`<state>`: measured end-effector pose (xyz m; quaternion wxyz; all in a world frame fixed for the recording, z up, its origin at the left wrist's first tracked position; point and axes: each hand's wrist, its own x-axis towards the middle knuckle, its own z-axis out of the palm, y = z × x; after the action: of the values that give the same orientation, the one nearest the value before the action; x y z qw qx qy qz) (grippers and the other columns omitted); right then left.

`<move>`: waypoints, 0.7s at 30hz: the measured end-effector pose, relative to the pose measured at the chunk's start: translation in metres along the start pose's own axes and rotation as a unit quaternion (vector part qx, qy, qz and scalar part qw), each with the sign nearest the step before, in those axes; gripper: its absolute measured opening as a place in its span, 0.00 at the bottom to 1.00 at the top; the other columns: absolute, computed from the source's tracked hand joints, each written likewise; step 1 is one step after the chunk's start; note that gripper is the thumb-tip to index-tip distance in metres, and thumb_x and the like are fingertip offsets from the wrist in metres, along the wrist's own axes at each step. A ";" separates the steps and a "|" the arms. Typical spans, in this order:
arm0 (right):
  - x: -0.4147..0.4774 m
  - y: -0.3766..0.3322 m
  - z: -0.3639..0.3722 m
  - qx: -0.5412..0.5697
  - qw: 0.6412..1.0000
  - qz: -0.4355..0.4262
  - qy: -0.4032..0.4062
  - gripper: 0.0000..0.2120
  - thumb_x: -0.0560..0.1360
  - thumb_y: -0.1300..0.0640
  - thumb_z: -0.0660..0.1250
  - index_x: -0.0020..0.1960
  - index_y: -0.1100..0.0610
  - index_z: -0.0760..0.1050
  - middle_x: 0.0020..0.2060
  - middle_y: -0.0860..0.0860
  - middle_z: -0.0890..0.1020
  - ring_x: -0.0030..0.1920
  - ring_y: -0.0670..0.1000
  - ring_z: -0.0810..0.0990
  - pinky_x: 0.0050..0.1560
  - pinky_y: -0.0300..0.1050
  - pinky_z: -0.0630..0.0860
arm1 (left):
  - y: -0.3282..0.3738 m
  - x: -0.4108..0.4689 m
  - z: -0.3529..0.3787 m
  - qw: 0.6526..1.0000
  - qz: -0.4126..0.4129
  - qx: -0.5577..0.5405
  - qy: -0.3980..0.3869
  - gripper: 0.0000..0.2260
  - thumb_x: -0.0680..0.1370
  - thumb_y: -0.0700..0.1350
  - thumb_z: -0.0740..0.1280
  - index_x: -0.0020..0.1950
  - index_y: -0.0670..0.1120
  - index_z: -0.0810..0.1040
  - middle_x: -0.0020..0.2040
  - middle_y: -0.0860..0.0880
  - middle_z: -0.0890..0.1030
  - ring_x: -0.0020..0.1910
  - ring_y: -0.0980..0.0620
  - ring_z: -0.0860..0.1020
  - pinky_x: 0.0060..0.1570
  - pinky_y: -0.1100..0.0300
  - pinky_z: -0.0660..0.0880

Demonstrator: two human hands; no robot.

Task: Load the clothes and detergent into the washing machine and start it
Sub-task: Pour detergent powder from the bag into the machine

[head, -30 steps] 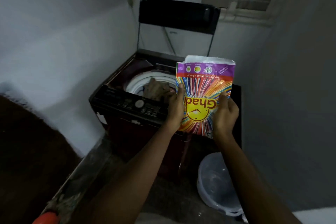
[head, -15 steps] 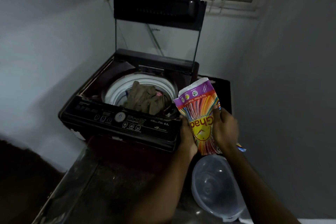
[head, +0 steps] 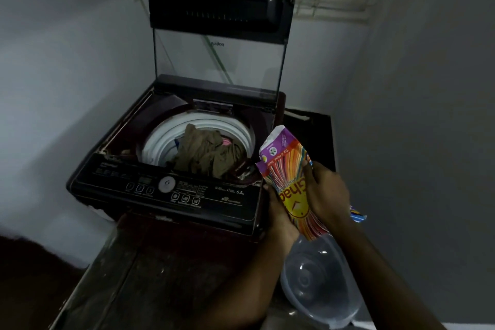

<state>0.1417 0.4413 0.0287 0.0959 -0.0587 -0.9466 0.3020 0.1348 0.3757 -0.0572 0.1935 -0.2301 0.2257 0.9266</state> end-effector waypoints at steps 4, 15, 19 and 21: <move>0.000 -0.003 -0.004 -0.003 1.000 -0.021 -0.017 0.20 0.82 0.45 0.52 0.45 0.56 0.74 0.37 0.51 0.80 0.36 0.51 0.77 0.35 0.44 0.68 | -0.001 -0.004 0.001 1.000 0.007 -0.011 0.007 0.34 0.81 0.66 0.47 0.72 0.43 0.72 0.67 0.39 0.76 0.67 0.38 0.73 0.66 0.45 0.70; 0.004 -0.025 -0.001 -0.024 0.999 -0.042 -0.015 0.20 0.82 0.43 0.50 0.43 0.54 0.74 0.39 0.52 0.80 0.39 0.54 0.79 0.39 0.47 0.73 | 0.015 -0.009 -0.005 1.000 0.020 0.011 0.012 0.34 0.79 0.69 0.43 0.66 0.48 0.75 0.59 0.41 0.81 0.56 0.41 0.79 0.53 0.47 0.75; 0.004 -0.034 -0.005 -0.036 0.998 -0.042 -0.010 0.20 0.82 0.44 0.51 0.43 0.55 0.73 0.38 0.51 0.79 0.39 0.54 0.79 0.36 0.45 0.70 | 0.022 -0.013 -0.002 1.000 0.028 0.004 0.004 0.28 0.83 0.62 0.47 0.61 0.45 0.78 0.54 0.40 0.83 0.55 0.40 0.79 0.53 0.49 0.75; 0.004 -0.038 -0.005 -0.041 0.998 -0.039 -0.007 0.19 0.82 0.44 0.51 0.42 0.54 0.71 0.38 0.52 0.79 0.39 0.56 0.79 0.36 0.45 0.70 | 0.025 -0.014 -0.002 1.000 0.025 0.007 0.004 0.25 0.83 0.58 0.48 0.58 0.44 0.80 0.49 0.40 0.84 0.52 0.40 0.80 0.54 0.48 0.75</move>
<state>0.1370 0.4141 0.0554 0.0986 -0.0231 -0.9604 0.2597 0.1354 0.3508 -0.0434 0.1710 -0.2269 0.2389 0.9286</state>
